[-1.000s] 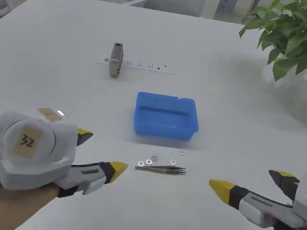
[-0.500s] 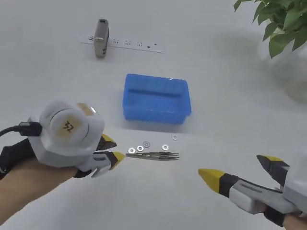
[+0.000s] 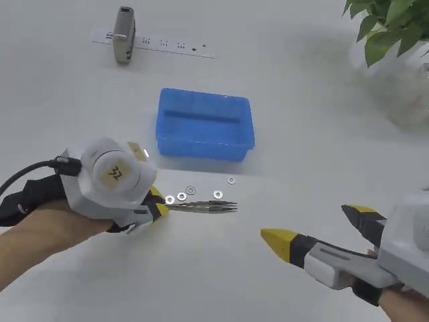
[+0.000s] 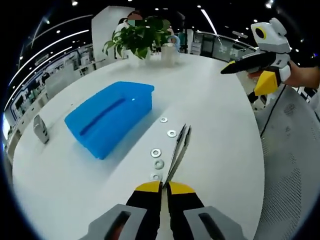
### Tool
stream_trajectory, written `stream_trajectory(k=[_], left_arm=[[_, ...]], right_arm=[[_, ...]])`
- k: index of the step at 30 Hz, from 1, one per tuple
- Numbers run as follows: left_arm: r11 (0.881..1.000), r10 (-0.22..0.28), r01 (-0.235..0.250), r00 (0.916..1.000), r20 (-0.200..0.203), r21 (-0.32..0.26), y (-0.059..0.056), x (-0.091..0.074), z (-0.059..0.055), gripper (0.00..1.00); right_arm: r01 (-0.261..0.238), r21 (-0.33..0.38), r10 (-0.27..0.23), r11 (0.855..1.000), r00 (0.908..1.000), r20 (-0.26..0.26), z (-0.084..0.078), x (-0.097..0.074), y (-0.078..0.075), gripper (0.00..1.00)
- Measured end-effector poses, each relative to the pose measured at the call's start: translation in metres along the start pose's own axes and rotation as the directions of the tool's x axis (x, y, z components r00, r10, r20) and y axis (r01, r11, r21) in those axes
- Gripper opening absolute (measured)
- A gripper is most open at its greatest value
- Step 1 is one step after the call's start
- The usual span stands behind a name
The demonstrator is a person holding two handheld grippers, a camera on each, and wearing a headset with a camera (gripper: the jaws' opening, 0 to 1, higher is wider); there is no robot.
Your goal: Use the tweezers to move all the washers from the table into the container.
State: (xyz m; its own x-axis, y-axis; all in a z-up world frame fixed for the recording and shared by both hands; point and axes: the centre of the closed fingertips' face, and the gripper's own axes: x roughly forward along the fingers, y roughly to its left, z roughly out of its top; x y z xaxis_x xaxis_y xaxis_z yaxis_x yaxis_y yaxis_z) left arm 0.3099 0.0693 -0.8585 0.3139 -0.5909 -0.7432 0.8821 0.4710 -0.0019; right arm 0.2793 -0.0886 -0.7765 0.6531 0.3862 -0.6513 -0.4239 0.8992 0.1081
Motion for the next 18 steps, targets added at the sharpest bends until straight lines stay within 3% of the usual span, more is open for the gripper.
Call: stream_trajectory(k=[6,8,13,18], left_arm=[[0.994,-0.038,0.038,0.9992,-0.010,0.103,-0.015,0.001,-0.002,0.00],[0.990,-0.031,0.030,0.9995,0.008,0.136,-0.018,-0.004,0.003,0.00],[0.993,-0.028,0.019,0.9966,0.078,0.115,-0.026,-0.025,0.027,0.00],[0.992,-0.016,-0.002,0.9891,0.146,0.125,-0.039,-0.052,0.053,0.00]], right_arm=[[-0.026,-0.026,0.026,0.999,0.9996,0.011,0.008,0.003,0.013,0.84],[-0.036,-0.039,0.037,0.999,0.9992,0.012,0.011,0.004,0.018,0.84],[-0.067,-0.103,0.069,0.992,0.9975,0.017,0.017,0.006,0.033,0.83],[-0.112,-0.220,0.114,0.969,0.9935,-0.003,0.020,0.011,0.050,0.77]])
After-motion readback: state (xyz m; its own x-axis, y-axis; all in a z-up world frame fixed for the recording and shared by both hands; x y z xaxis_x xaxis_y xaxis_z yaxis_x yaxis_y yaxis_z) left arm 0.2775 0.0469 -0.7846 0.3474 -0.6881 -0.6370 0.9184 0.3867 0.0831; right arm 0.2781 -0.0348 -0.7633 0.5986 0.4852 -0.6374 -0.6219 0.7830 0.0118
